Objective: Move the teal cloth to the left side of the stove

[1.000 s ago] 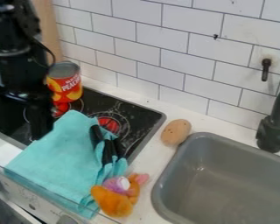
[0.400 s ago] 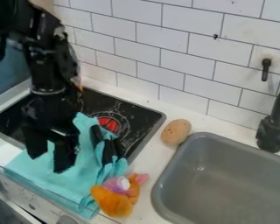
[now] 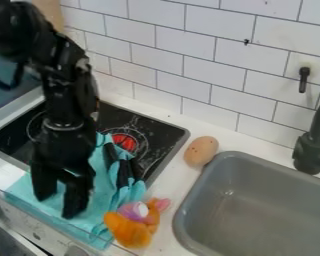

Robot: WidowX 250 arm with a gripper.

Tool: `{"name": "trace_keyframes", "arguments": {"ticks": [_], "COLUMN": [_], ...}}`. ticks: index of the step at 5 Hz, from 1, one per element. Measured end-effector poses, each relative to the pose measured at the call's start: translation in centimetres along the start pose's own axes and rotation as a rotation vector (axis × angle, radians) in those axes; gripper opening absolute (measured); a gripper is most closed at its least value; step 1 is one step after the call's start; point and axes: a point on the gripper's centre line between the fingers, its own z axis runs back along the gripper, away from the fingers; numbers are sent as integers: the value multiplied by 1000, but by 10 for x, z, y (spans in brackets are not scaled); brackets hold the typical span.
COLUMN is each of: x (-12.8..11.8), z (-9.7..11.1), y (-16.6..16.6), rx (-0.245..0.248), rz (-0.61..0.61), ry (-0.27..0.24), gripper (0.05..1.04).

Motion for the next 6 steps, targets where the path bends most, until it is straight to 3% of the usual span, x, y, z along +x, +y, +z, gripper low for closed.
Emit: {"name": "trace_keyframes", "arguments": {"ticks": [2,3,4,6], "x": [9,10,-9,-46], "z": [-13,-13,-16,-25], "y": [10,40,74,115], "rx": [6,29,47,-19], "rz": [-1,48,118,228], "ry": [47,45,86,108], "gripper": [1000,1000,1001,1001]}}
